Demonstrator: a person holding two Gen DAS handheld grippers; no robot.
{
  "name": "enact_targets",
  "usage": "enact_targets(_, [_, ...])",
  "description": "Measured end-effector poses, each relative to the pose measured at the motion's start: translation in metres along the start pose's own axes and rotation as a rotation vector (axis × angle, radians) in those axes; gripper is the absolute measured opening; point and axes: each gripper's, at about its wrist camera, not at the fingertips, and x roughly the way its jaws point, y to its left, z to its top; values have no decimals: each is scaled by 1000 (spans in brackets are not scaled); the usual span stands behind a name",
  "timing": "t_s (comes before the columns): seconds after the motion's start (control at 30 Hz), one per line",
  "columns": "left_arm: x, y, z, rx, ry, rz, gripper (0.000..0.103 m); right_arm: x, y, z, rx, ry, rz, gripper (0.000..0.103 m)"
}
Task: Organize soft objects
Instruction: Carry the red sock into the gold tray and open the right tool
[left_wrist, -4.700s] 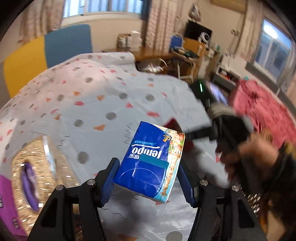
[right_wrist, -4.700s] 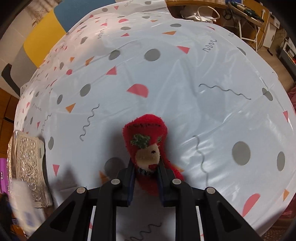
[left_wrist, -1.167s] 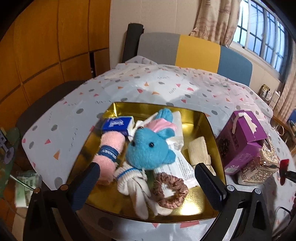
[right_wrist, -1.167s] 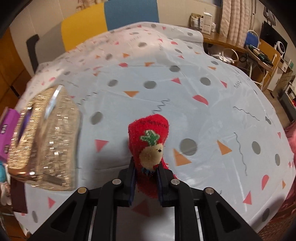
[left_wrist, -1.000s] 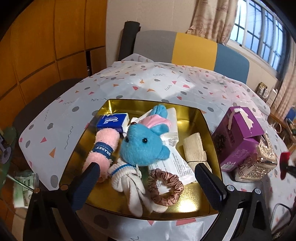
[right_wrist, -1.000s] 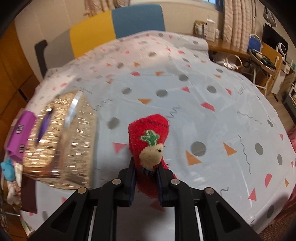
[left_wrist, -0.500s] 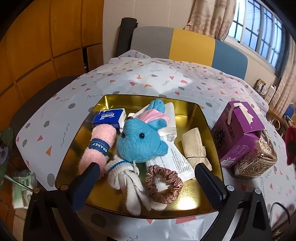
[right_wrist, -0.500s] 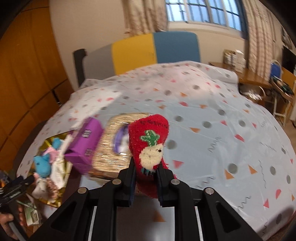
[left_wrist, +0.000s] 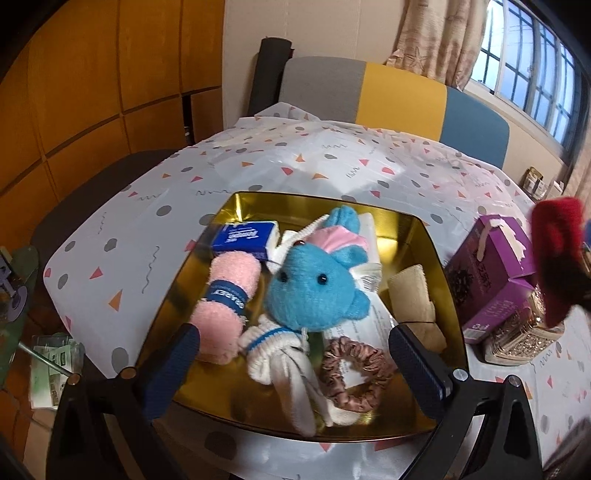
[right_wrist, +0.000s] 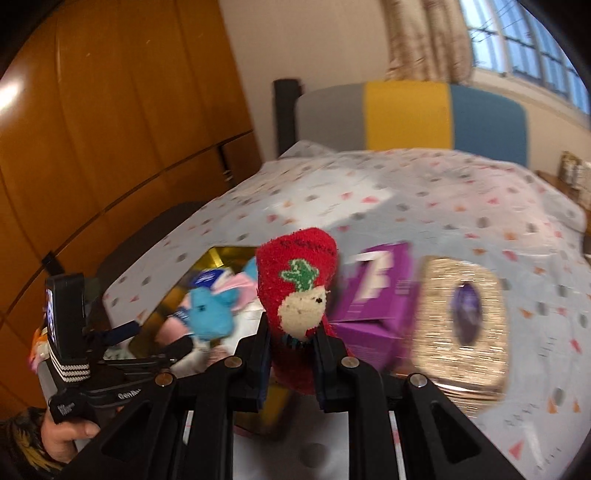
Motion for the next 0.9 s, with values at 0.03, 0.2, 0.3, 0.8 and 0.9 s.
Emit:
enact_targets(0.03, [0, 1, 0, -3, -1, 3, 103, 10, 5, 2, -5, 14, 12, 18])
enact_targets(0.2, [-1, 14, 4, -25, -5, 23, 103, 58, 19, 0, 17, 101, 50, 18])
enact_targets(0.3, [-1, 20, 6, -37, -10, 33, 103, 83, 21, -3, 38, 152, 51, 18])
enact_targets(0.8, [-6, 32, 14, -67, -25, 56, 103, 144, 50, -21, -110, 259, 28, 53])
enact_targets(0.9, [-12, 28, 15, -59, -36, 54, 103, 124, 52, -23, -118, 202, 45, 79])
